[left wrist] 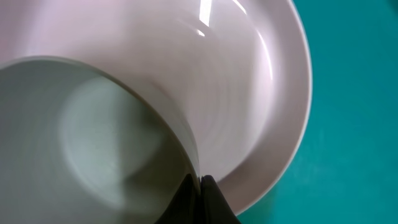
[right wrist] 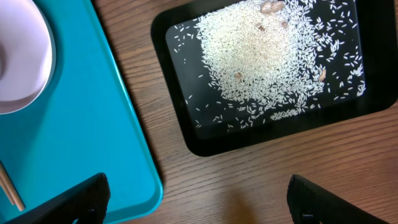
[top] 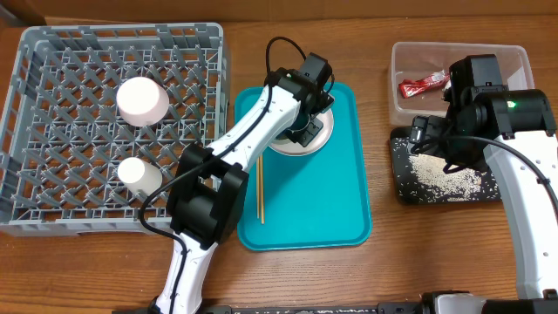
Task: Sort waste into correct bins and load items into the dishwasher
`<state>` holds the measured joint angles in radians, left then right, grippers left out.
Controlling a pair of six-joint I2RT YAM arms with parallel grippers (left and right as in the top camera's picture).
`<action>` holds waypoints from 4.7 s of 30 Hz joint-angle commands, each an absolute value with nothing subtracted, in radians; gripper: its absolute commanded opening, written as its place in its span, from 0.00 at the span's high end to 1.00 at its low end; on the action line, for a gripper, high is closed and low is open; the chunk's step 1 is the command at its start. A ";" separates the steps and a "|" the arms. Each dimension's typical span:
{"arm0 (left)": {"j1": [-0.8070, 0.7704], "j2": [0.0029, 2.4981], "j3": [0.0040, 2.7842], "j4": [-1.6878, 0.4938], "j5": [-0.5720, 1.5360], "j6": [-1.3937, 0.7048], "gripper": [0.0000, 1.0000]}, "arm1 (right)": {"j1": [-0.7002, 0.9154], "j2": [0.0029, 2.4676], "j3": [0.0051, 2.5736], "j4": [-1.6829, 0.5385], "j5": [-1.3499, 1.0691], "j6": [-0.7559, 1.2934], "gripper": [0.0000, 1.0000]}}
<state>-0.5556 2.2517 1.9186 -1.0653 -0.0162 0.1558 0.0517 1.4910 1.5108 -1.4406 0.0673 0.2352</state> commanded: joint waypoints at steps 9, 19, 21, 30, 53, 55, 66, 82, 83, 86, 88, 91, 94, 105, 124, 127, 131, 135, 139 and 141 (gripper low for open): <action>-0.204 2.116 2.175 -1.095 0.756 0.141 0.96 | 0.049 1.481 1.538 -1.439 0.078 0.236 0.07; 0.227 2.217 2.173 -1.033 1.332 0.141 0.96 | 0.049 1.481 1.538 -1.439 0.078 0.236 0.07; 0.259 2.241 2.173 -1.027 1.367 0.141 0.96 | 0.049 1.481 1.538 -1.439 0.078 0.236 0.07; 0.334 2.403 2.173 -1.024 1.475 0.130 0.96 | 0.049 1.481 1.538 -1.443 0.078 0.236 0.07; 0.352 1.992 2.176 -1.209 0.762 0.113 0.00 | 0.049 1.481 1.538 -1.441 0.078 0.236 0.06; 0.286 1.915 2.176 -1.233 0.646 0.079 0.00 | 0.049 1.481 1.538 -1.441 0.078 0.236 0.04; -0.278 1.924 2.171 -1.583 0.163 -0.344 0.00 | 0.049 1.481 1.538 -1.481 0.164 0.241 0.00; -0.709 2.001 2.098 -1.689 -0.210 -1.133 0.00 | 0.049 1.481 1.538 -1.502 0.152 0.267 0.00; -0.715 2.001 2.090 -1.686 -0.213 -1.134 0.00 | 0.049 1.481 1.538 -1.503 0.148 0.267 0.00; -0.743 2.000 2.024 -1.674 -0.225 -1.125 0.00 | 0.049 1.481 1.538 -1.505 0.145 0.266 0.00; -0.755 1.996 1.987 -1.666 -0.225 -1.122 0.00 | 0.049 1.481 1.538 -1.505 0.146 0.266 0.00; -0.783 1.921 1.871 -1.655 -0.247 -1.123 0.00 | 0.049 1.481 1.538 -1.505 0.146 0.265 0.00; -0.788 1.771 1.718 -1.568 -0.254 -1.122 0.00 | 0.049 1.481 1.538 -1.506 0.146 0.266 0.00; -0.726 1.531 1.137 -0.777 -0.061 -0.886 0.00 | 0.049 1.481 1.538 -1.506 0.149 0.266 0.00; -0.598 1.841 1.129 -0.624 -0.060 -0.886 0.07 | 0.049 1.481 1.538 -1.505 0.145 0.266 0.00; -0.598 1.841 1.129 -0.624 -0.063 -0.886 0.07 | 0.049 1.481 1.538 -1.505 0.145 0.266 0.00; -0.599 1.844 1.128 -0.626 -0.076 -0.886 0.07 | 0.049 1.481 1.538 -1.505 0.145 0.266 0.00; -0.599 1.844 1.126 -0.632 -0.089 -0.886 0.07 | 0.049 1.481 1.538 -1.504 0.145 0.266 0.00; -0.599 1.844 1.122 -0.643 -0.106 -0.886 0.07 | 0.049 1.481 1.538 -1.502 0.145 0.266 0.00; -0.599 1.844 1.118 -0.641 -0.112 -0.887 0.07 | 0.049 1.481 1.538 -1.502 0.145 0.266 0.00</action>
